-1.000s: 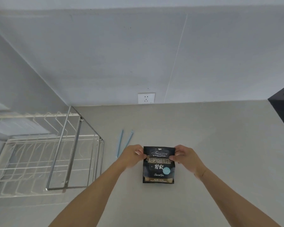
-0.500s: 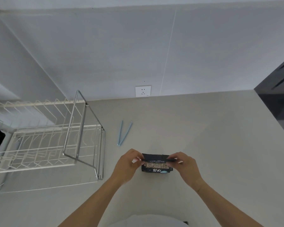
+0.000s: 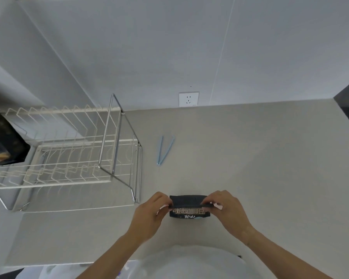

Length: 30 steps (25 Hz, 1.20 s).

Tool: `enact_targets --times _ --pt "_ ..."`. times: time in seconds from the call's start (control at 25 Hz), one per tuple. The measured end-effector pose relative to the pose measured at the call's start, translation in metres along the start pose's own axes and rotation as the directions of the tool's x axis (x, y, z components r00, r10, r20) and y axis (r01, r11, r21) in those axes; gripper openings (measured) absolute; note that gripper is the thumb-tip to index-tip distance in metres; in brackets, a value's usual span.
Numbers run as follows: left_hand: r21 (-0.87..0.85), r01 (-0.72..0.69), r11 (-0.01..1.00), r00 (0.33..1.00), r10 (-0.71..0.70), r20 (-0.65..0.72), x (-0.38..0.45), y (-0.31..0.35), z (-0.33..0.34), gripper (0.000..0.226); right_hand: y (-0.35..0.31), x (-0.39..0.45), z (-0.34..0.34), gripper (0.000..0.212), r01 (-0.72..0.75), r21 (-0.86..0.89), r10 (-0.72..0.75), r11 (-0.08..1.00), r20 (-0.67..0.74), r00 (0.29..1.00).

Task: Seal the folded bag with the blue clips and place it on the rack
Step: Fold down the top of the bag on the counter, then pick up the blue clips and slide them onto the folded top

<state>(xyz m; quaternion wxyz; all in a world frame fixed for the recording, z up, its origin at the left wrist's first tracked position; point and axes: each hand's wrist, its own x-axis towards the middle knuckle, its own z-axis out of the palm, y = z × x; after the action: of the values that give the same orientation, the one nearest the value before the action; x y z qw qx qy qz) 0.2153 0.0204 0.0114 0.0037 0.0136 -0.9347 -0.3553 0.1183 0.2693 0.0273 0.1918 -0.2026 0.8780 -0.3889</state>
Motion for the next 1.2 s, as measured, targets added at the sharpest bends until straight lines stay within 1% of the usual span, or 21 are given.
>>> enact_targets --times 0.16,0.4,0.52,0.56,0.64,0.68,0.76,0.8,0.84,0.92,1.0,1.08,1.2 --pt "-0.011 0.033 0.999 0.999 -0.032 0.028 -0.007 -0.004 0.003 0.021 -0.001 -0.005 0.004 0.019 0.019 -0.033 -0.018 0.999 0.032 0.999" --pt "-0.063 0.099 0.993 0.994 -0.095 0.061 0.002 -0.003 0.000 0.016 -0.002 -0.002 0.002 0.016 0.019 -0.058 -0.017 0.998 0.024 1.000" --pt "-0.117 0.124 0.985 0.990 -0.116 0.080 0.008 -0.003 -0.003 0.024 -0.004 0.001 0.004 0.017 0.011 -0.062 -0.010 0.998 0.027 1.000" --pt "-0.168 0.156 0.973 0.986 -0.145 0.078 0.010 -0.003 -0.003 0.031 -0.004 0.002 0.004 0.017 0.006 -0.055 -0.005 0.998 0.030 1.000" --pt "-0.300 0.257 0.919 0.965 -0.261 0.029 0.021 -0.001 0.001 0.044 -0.004 0.004 0.004 0.017 -0.002 -0.036 0.004 0.999 0.035 0.999" --pt "-0.350 0.305 0.886 0.945 -0.328 -0.006 0.031 0.001 0.004 0.044 -0.003 0.005 0.003 0.017 -0.007 -0.031 0.008 0.999 0.040 0.999" --pt "-0.375 0.374 0.848 0.903 -0.426 -0.064 0.058 0.000 0.011 0.029 -0.002 0.007 0.001 0.016 -0.021 -0.026 0.022 0.999 0.058 0.998" --pt "-0.358 0.410 0.839 0.879 -0.468 -0.088 0.073 -0.004 0.014 0.020 -0.001 0.008 0.000 0.016 -0.028 -0.023 0.029 0.999 0.070 0.997" --pt "-0.336 0.453 0.826 0.853 -0.511 -0.107 0.089 -0.011 0.014 0.018 -0.001 0.008 -0.001 0.016 -0.036 -0.021 0.038 0.999 0.083 0.996" --pt "-0.262 0.552 0.792 0.792 -0.596 -0.135 0.117 -0.029 0.013 0.031 -0.001 0.010 -0.003 0.016 -0.050 -0.027 0.053 0.998 0.105 0.993" --pt "-0.059 0.632 0.773 0.762 -0.633 -0.137 0.138 -0.044 0.011 0.043 -0.001 0.012 -0.005 0.016 -0.054 -0.042 0.059 0.998 0.125 0.990" --pt "0.098 0.632 0.769 0.775 -0.625 -0.092 0.153 -0.053 0.012 0.049 -0.001 0.012 -0.006 0.015 -0.051 -0.051 0.058 0.997 0.142 0.988" --pt "0.239 0.542 0.806 0.832 -0.555 -0.013 0.166 -0.060 0.014 0.043 -0.001 0.013 -0.008 0.012 -0.063 -0.055 0.070 0.996 0.151 0.986"
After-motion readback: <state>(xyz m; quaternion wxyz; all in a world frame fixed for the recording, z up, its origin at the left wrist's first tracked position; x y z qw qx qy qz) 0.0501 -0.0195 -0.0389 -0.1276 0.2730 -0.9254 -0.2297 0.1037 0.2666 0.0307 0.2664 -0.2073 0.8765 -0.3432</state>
